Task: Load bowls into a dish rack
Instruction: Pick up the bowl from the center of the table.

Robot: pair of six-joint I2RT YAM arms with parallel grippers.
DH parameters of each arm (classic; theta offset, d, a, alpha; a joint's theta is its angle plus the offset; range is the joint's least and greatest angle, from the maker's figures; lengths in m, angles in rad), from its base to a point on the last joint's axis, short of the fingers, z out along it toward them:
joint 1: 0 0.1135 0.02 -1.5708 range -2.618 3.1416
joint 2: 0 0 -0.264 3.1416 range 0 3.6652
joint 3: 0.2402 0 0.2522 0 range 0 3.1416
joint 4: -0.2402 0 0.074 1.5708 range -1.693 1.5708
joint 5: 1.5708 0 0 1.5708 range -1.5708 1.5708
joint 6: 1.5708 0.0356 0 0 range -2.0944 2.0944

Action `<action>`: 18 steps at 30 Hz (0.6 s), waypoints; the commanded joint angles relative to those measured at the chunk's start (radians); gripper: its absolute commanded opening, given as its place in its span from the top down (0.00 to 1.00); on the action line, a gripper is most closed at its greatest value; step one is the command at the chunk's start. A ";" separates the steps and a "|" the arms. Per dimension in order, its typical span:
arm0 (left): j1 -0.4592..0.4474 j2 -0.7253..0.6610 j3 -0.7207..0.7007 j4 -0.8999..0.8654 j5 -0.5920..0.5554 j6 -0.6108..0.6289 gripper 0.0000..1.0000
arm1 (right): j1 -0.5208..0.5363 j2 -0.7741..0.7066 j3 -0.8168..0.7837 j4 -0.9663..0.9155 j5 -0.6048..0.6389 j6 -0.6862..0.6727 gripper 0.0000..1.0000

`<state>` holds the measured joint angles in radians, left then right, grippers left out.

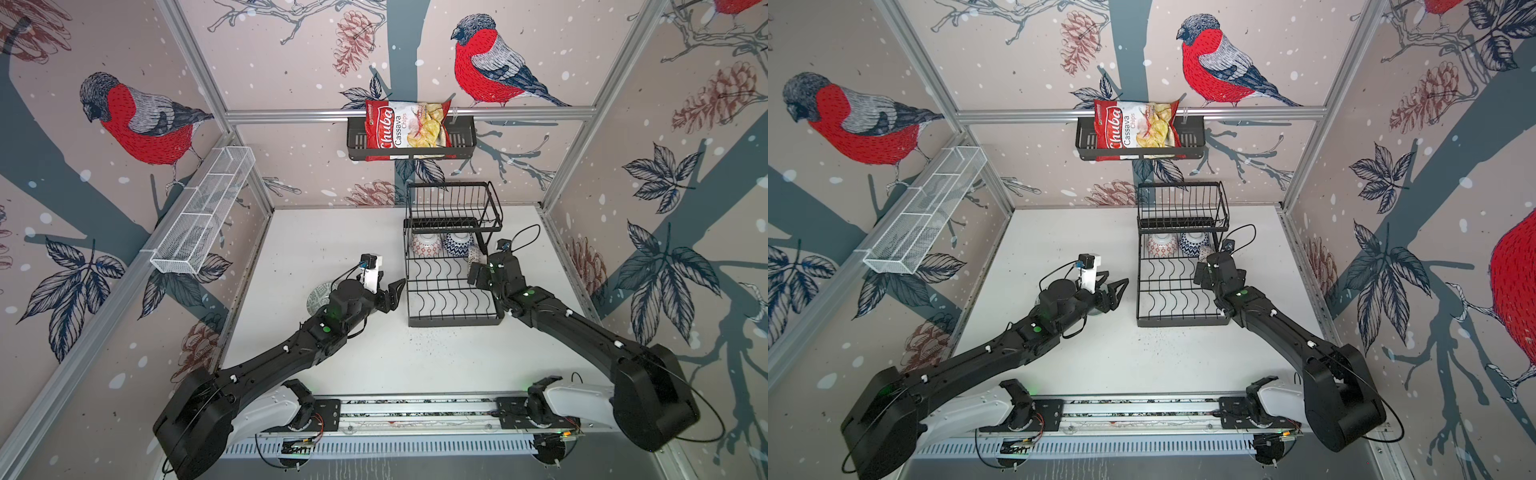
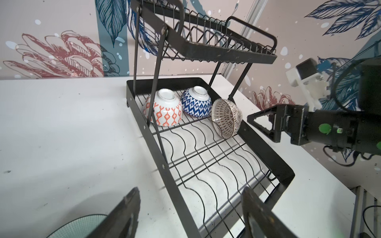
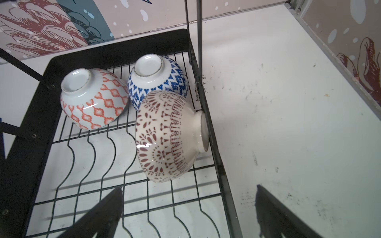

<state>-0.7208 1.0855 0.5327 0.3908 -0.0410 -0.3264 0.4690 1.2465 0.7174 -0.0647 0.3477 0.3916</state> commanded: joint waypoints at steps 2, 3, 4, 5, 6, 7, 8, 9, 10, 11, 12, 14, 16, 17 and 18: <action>0.002 -0.004 0.018 -0.069 -0.060 -0.012 0.21 | 0.009 0.027 0.035 -0.034 -0.037 0.007 0.01; 0.001 -0.011 0.017 -0.080 -0.070 -0.014 0.20 | 0.014 0.024 0.048 -0.045 -0.054 -0.002 0.01; 0.002 -0.016 0.014 -0.085 -0.077 -0.016 0.20 | 0.020 0.021 0.054 -0.055 -0.070 -0.008 0.01; 0.001 -0.025 0.009 -0.087 -0.082 -0.017 0.20 | 0.025 0.016 0.062 -0.066 -0.099 -0.019 0.01; 0.001 -0.035 -0.001 -0.081 -0.085 -0.021 0.19 | 0.029 0.011 0.071 -0.073 -0.134 -0.032 0.01; 0.001 -0.044 -0.011 -0.076 -0.084 -0.022 0.18 | 0.032 0.011 0.077 -0.079 -0.165 -0.043 0.00; 0.001 -0.052 -0.018 -0.073 -0.079 -0.021 0.17 | 0.037 0.011 0.083 -0.085 -0.195 -0.050 0.00; 0.001 -0.058 -0.021 -0.075 -0.075 -0.017 0.17 | 0.039 0.011 0.088 -0.089 -0.216 -0.053 0.00; 0.002 -0.062 -0.024 -0.078 -0.072 -0.015 0.17 | 0.041 -0.015 0.088 -0.087 -0.233 -0.053 0.00; 0.002 -0.065 -0.027 -0.082 -0.071 -0.013 0.17 | 0.042 -0.024 0.087 -0.084 -0.251 -0.049 0.00; 0.001 -0.069 -0.030 -0.086 -0.072 -0.013 0.17 | 0.043 -0.029 0.085 -0.080 -0.267 -0.045 0.00; 0.001 -0.075 -0.043 -0.084 -0.074 -0.012 0.17 | 0.043 -0.039 0.082 -0.071 -0.302 -0.036 0.00; 0.001 -0.083 -0.060 -0.070 -0.073 -0.009 0.17 | 0.046 -0.045 0.080 -0.065 -0.322 -0.029 0.00; 0.001 -0.086 -0.068 -0.062 -0.070 -0.007 0.17 | 0.047 -0.047 0.081 -0.064 -0.327 -0.025 0.00; 0.001 -0.087 -0.074 -0.055 -0.068 -0.007 0.17 | 0.046 -0.047 0.081 -0.063 -0.331 -0.022 0.00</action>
<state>-0.7208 1.0058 0.4717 0.3164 -0.1078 -0.3405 0.5140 1.2060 0.7975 -0.1410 0.0681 0.3649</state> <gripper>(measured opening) 0.833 0.999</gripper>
